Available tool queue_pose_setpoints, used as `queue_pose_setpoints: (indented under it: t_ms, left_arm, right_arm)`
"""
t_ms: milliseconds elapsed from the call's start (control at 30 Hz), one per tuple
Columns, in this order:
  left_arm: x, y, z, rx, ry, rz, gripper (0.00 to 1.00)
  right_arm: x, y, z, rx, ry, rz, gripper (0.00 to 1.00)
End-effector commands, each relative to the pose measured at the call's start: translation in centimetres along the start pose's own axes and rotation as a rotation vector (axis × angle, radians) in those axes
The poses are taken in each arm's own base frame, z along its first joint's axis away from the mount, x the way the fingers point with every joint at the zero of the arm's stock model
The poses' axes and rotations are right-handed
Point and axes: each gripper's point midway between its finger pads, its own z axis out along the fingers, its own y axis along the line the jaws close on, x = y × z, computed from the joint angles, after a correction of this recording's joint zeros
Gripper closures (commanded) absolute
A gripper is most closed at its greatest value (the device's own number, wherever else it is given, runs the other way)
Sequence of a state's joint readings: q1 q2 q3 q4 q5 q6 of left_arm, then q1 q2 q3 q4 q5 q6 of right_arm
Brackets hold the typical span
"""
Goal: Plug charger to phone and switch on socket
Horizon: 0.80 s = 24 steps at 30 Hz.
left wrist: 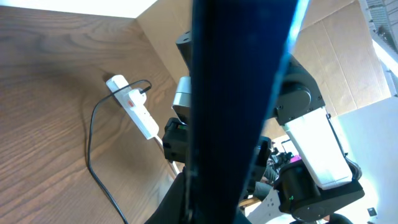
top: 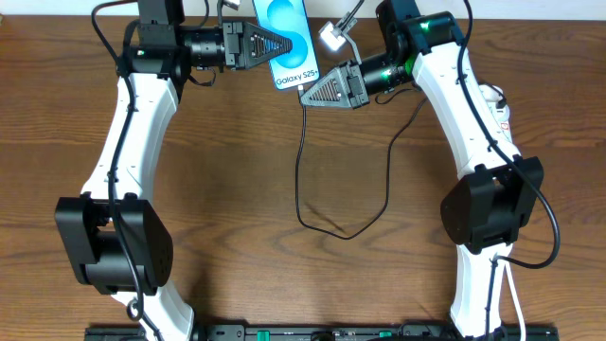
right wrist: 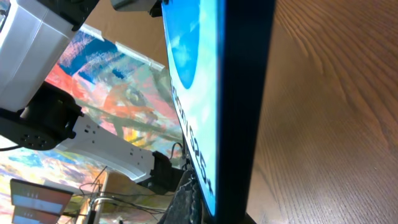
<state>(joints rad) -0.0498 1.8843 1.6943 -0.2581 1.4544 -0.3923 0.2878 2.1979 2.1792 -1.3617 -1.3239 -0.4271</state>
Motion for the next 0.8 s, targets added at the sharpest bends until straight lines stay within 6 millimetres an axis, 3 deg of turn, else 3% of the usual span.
queue_pose_setpoints:
  t_ms: [0,333,767]
  left_arm:
    - [0.7,-3.1,0.3,0.107,0.056,0.038,0.93]
    - [0.7,-3.1,0.3,0.107,0.056,0.038,0.93]
    - [0.7,-3.1,0.3,0.106,0.055,0.038,0.93]
  right_arm:
    - [-0.7,1.4,-0.6,0.006,-0.016,-0.037,0.99]
    - [-0.9,2.7,0.1,-0.058,-0.025,-0.047,0.99]
    - [-0.4,2.9,1.5,-0.051,0.011,-0.048,0.99]
